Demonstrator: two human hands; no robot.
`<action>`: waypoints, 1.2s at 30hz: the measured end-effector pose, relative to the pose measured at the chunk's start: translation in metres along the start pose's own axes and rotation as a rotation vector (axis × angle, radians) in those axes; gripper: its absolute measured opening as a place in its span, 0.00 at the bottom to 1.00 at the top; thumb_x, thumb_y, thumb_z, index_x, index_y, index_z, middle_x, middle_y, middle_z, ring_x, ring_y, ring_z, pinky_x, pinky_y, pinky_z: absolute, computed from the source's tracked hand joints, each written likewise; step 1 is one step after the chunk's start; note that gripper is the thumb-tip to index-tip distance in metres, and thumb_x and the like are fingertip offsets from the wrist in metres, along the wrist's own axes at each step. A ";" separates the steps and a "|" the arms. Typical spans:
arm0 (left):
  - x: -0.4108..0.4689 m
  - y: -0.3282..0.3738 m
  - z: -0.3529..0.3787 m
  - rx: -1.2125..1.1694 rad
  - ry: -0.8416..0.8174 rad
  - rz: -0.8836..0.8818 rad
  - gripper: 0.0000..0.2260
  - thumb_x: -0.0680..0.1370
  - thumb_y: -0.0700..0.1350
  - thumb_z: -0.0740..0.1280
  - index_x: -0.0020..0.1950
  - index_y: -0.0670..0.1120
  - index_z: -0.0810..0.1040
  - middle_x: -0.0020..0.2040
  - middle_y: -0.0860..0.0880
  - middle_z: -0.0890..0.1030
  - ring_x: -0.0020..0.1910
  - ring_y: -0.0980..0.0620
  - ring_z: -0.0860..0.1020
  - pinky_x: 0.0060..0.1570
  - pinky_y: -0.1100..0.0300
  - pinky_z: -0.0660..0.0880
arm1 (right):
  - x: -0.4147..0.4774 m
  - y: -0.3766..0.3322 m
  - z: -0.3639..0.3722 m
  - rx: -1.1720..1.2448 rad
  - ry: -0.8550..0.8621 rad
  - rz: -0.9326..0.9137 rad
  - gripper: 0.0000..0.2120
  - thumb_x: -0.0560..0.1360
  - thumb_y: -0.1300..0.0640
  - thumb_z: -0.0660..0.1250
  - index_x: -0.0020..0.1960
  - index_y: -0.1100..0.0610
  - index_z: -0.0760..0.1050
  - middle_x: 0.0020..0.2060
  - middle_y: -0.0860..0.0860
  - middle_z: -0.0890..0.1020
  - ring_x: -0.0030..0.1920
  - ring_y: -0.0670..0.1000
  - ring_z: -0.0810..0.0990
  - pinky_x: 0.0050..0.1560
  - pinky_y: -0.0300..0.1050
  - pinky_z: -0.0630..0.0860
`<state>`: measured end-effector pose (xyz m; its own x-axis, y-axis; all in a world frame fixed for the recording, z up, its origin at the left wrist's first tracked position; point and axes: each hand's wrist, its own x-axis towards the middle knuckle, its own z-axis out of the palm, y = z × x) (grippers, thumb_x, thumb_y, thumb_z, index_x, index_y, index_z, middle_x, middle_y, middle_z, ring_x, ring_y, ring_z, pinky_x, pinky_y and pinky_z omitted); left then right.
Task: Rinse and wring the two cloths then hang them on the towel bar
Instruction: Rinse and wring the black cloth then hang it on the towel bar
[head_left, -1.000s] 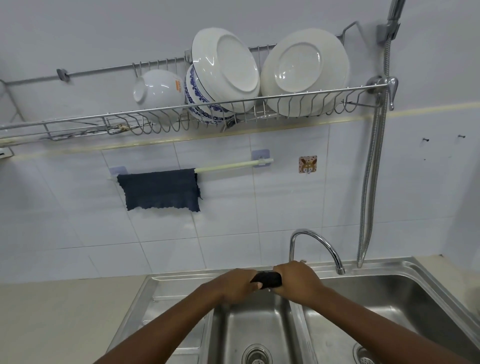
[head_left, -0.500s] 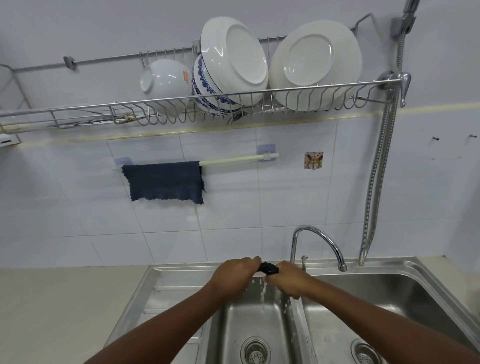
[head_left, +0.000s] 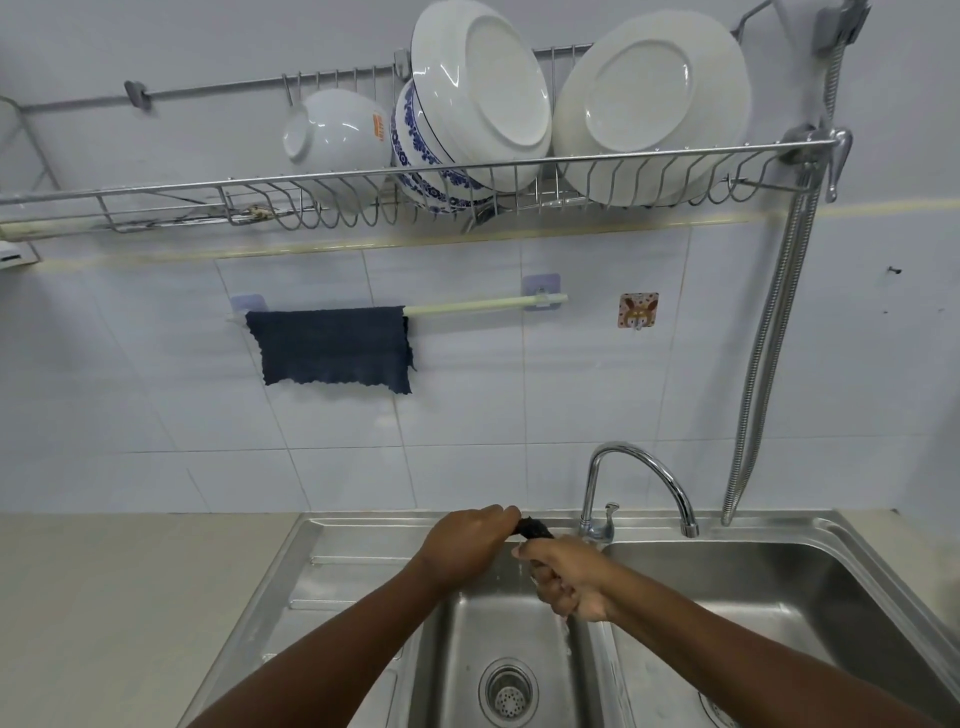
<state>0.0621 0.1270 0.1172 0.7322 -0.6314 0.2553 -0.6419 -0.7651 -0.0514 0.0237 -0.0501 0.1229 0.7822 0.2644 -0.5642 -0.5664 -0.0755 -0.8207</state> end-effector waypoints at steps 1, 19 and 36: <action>0.000 0.001 0.000 -0.008 0.000 -0.007 0.07 0.77 0.43 0.62 0.54 0.48 0.70 0.42 0.46 0.79 0.35 0.45 0.78 0.30 0.57 0.68 | -0.001 -0.001 -0.001 -0.024 0.005 -0.026 0.14 0.71 0.52 0.69 0.32 0.52 0.66 0.22 0.47 0.65 0.21 0.45 0.57 0.19 0.35 0.51; -0.023 0.006 -0.043 -0.984 -0.329 -0.351 0.10 0.80 0.58 0.61 0.41 0.64 0.78 0.35 0.61 0.77 0.36 0.61 0.74 0.38 0.68 0.68 | -0.030 -0.032 -0.060 0.111 0.082 -0.408 0.08 0.74 0.55 0.70 0.39 0.55 0.74 0.36 0.53 0.80 0.35 0.50 0.78 0.33 0.41 0.74; -0.012 0.036 -0.063 -1.103 -0.155 -0.388 0.15 0.78 0.58 0.65 0.61 0.55 0.79 0.61 0.58 0.81 0.59 0.60 0.78 0.62 0.59 0.75 | -0.064 -0.075 -0.044 -0.383 0.237 -0.648 0.09 0.76 0.48 0.65 0.41 0.52 0.75 0.28 0.45 0.76 0.32 0.49 0.70 0.36 0.44 0.66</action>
<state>0.0156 0.1147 0.1732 0.8927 -0.4474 -0.0540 -0.1641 -0.4343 0.8857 0.0273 -0.1037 0.2163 0.9846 0.1608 0.0684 0.1167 -0.3140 -0.9422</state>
